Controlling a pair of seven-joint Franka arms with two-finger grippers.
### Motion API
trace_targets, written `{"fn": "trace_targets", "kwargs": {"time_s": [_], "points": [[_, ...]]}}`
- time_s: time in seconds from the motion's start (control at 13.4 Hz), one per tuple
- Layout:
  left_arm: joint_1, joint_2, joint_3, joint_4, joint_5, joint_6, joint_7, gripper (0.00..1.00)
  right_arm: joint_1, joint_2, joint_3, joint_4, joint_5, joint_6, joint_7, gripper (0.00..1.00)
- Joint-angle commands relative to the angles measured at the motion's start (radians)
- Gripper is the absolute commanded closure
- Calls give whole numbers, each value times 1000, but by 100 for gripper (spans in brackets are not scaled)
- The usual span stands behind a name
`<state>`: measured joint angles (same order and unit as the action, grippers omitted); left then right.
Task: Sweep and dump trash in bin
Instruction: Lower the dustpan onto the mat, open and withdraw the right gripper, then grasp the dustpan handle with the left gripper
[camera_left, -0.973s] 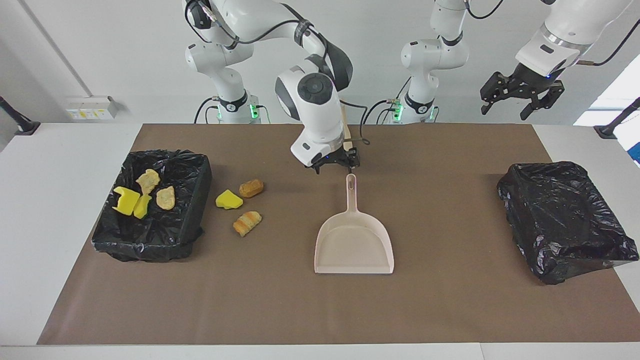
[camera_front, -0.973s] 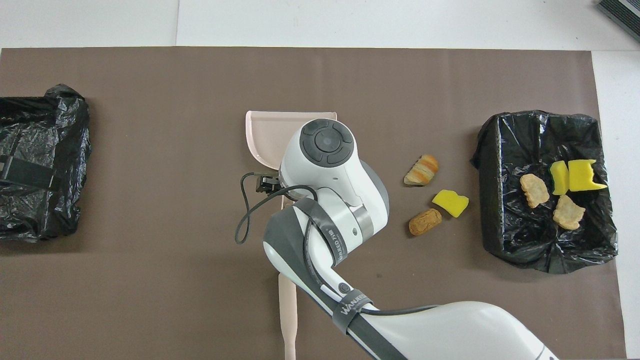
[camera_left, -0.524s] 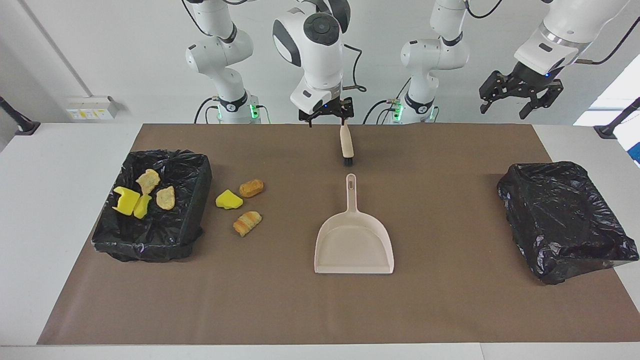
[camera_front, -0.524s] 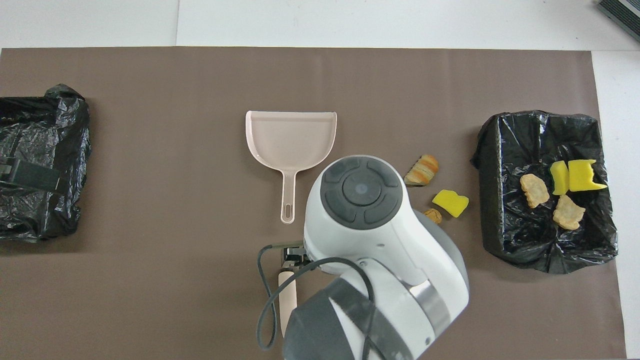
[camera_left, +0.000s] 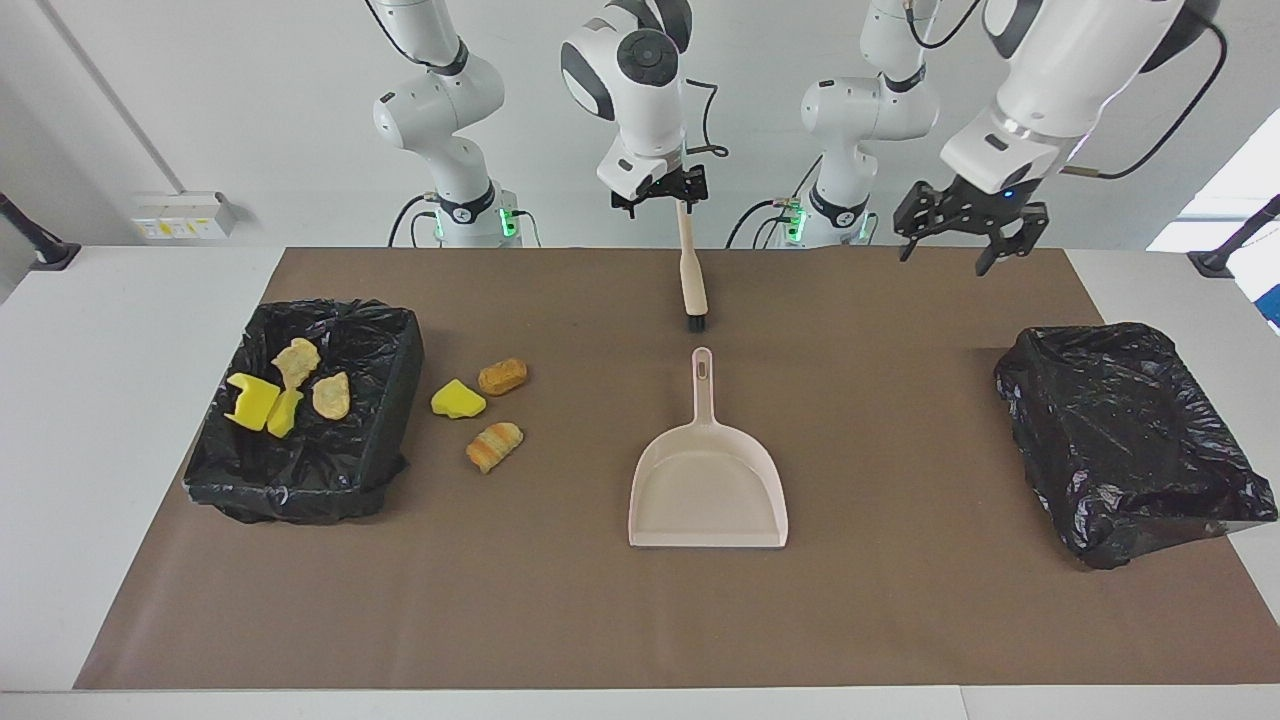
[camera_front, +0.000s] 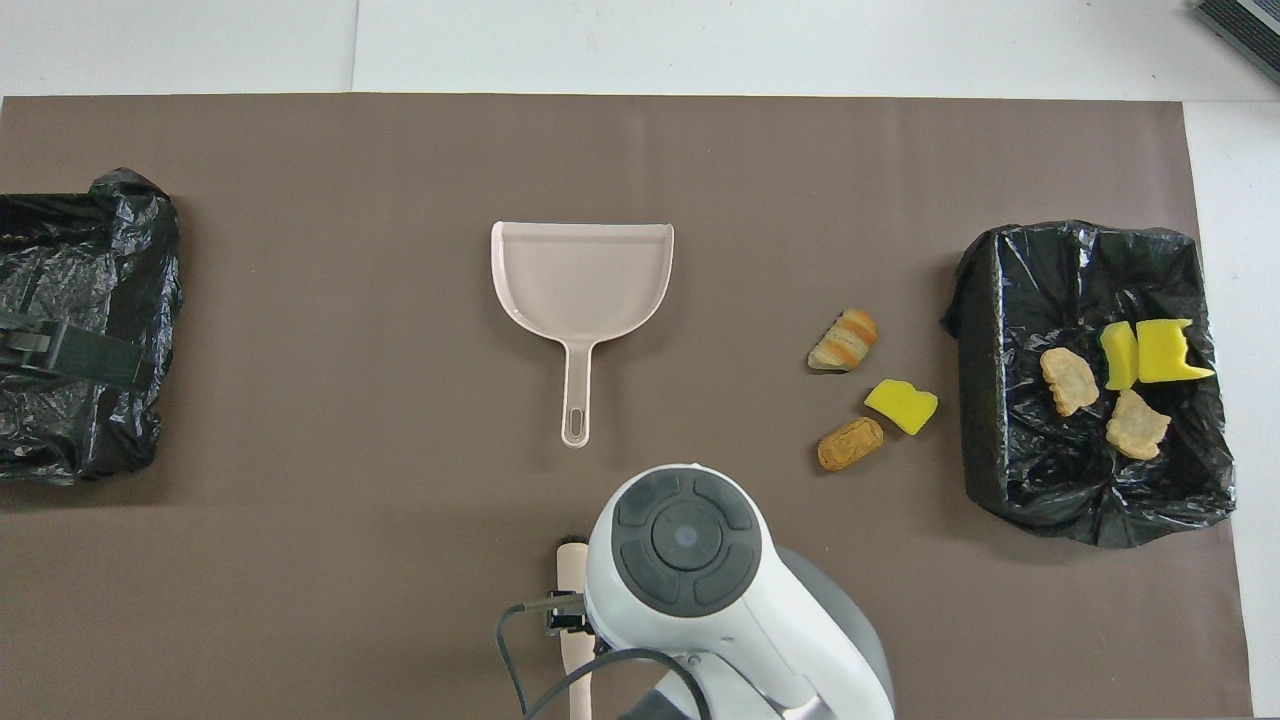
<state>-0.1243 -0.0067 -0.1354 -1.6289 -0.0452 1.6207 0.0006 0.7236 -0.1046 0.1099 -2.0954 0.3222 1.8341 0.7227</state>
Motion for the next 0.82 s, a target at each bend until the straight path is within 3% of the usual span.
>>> {"fn": "trace_targets", "kwargs": {"time_s": [0.0, 0.3, 0.45, 0.6, 0.75], "points": [[-9, -21, -76, -153, 18, 160, -115, 0, 52, -21, -3, -95, 69, 108, 58, 0], [-15, 51, -199, -238, 19, 290, -292, 0, 152, -21, -3, -194, 87, 210, 87, 0], [-46, 156, -249, -238, 59, 373, -434, 0, 192, 6, -3, -236, 87, 311, 113, 0], [-69, 244, -283, -235, 174, 493, -595, 0, 194, 17, -3, -236, 113, 323, 119, 0], [-70, 312, -296, -221, 215, 573, -626, 0, 226, 51, -3, -245, 123, 361, 129, 0]]}}
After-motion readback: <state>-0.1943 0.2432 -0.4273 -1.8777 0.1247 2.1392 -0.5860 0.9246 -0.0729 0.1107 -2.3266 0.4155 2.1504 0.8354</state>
